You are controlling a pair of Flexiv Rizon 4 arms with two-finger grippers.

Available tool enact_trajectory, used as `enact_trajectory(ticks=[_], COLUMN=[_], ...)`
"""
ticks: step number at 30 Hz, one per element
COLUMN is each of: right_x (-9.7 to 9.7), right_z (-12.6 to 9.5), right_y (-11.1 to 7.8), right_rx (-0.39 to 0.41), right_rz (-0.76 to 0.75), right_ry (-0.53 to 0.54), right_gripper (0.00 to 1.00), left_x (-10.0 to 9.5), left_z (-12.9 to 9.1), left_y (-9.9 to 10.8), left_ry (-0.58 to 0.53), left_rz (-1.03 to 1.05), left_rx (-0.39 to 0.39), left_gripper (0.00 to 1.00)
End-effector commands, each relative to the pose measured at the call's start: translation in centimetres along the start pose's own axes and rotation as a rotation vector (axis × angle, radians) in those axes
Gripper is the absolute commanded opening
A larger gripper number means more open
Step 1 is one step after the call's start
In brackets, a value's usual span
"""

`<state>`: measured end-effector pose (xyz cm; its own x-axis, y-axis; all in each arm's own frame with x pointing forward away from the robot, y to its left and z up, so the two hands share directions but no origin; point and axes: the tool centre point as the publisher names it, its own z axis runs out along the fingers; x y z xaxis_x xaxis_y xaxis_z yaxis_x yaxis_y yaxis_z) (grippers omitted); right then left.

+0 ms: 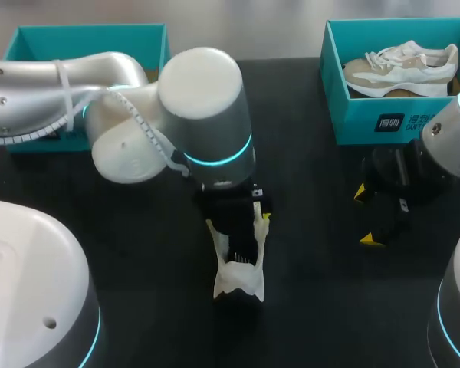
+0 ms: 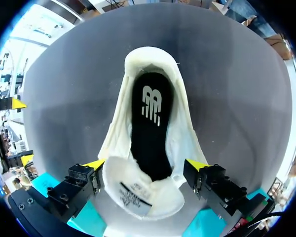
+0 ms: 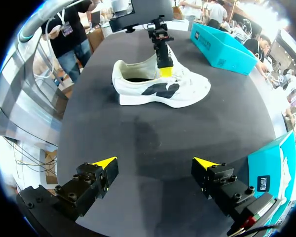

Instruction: Take the shoe out of the shoebox, open the shoe tongue, remove and reinsert the insole, then place the shoe into the shoebox

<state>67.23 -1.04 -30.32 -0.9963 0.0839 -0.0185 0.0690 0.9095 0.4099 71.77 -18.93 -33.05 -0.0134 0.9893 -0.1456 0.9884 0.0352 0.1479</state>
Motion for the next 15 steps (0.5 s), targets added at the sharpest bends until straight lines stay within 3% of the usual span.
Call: enact_trajectory(ticks=[1,15], right_x=[0.1,0.1], right_z=[0.1,0.1], right_y=[0.0,0.0], right_rx=[0.002,0.002], right_rz=[0.001,0.001], right_ry=[-0.002,-0.002], right_gripper=[1.00,1.00], left_x=[0.3,0.6], left_z=[-1.2,-3.9], left_y=[1.1,5.4], left_ry=[-0.001,-0.016], left_rz=[0.010,0.021], left_rx=[0.012,0.024], left_gripper=[1.00,1.00])
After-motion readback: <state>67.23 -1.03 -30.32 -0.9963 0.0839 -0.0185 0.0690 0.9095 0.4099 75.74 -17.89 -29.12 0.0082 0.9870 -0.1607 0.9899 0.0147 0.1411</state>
